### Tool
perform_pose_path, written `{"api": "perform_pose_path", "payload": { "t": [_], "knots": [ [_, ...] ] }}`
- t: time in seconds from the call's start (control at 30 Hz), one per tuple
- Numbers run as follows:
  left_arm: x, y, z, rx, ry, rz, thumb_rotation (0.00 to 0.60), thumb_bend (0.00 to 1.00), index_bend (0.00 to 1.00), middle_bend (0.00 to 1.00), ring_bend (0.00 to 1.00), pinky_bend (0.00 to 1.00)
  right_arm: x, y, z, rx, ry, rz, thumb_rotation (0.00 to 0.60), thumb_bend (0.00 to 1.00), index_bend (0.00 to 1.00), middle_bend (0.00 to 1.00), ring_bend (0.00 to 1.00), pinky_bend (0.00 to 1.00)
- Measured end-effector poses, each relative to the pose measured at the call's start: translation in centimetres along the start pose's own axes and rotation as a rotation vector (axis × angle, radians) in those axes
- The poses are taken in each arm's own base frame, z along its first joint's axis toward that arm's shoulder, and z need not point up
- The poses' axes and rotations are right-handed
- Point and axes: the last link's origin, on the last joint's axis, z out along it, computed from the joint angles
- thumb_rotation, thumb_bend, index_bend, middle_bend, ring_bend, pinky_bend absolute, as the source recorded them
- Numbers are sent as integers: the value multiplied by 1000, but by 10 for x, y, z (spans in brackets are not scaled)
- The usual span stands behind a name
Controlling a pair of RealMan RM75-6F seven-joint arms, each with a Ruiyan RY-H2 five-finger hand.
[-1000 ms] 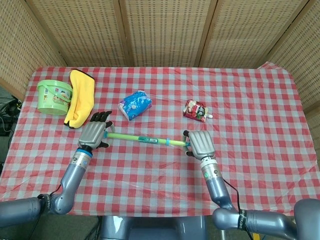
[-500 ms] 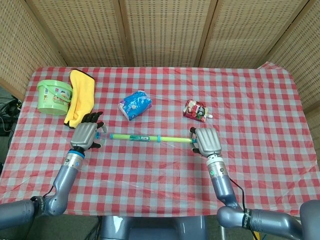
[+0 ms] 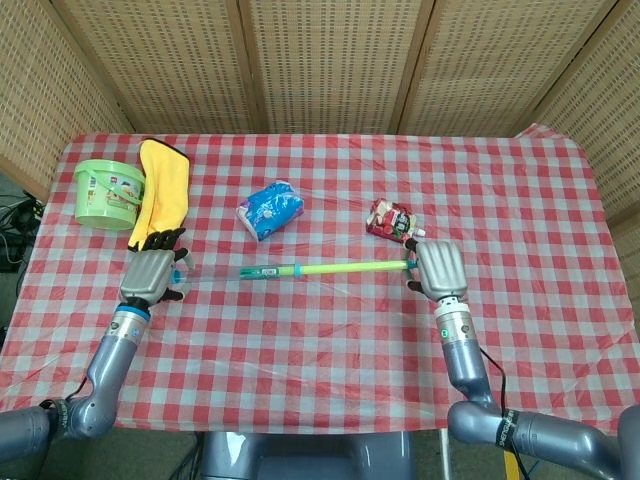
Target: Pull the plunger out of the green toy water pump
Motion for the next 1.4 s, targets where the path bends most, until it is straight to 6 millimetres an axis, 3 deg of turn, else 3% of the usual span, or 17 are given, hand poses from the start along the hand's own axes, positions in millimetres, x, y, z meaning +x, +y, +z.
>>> {"api": "perform_pose_path", "payload": {
  "t": [0.53,0.93,1.17,1.3,1.4],
  "knots": [
    [-7,-21,-6,35,-7,8,600,437,579,0,0,0,15,28,6,-63,24,1,600,618,776,1000,1000,882],
    [-3,-24,-6,41,5,18,600,437,581,0,0,0,24,42,8,-100,34,-31,600,613,776,1000,1000,881],
    [-2,-25,-5,46,13,43,600,437,572,0,0,0,24,62,8,-148,18,-53,600,598,773,1000,1000,881],
    [-1,-20,-4,35,16,54,600,407,427,0,0,0,23,66,7,-142,12,-66,600,522,713,1000,998,863],
    [0,-16,-3,22,21,68,600,318,242,0,0,0,24,69,6,-134,12,-89,600,470,603,945,919,760]
  ]
}}
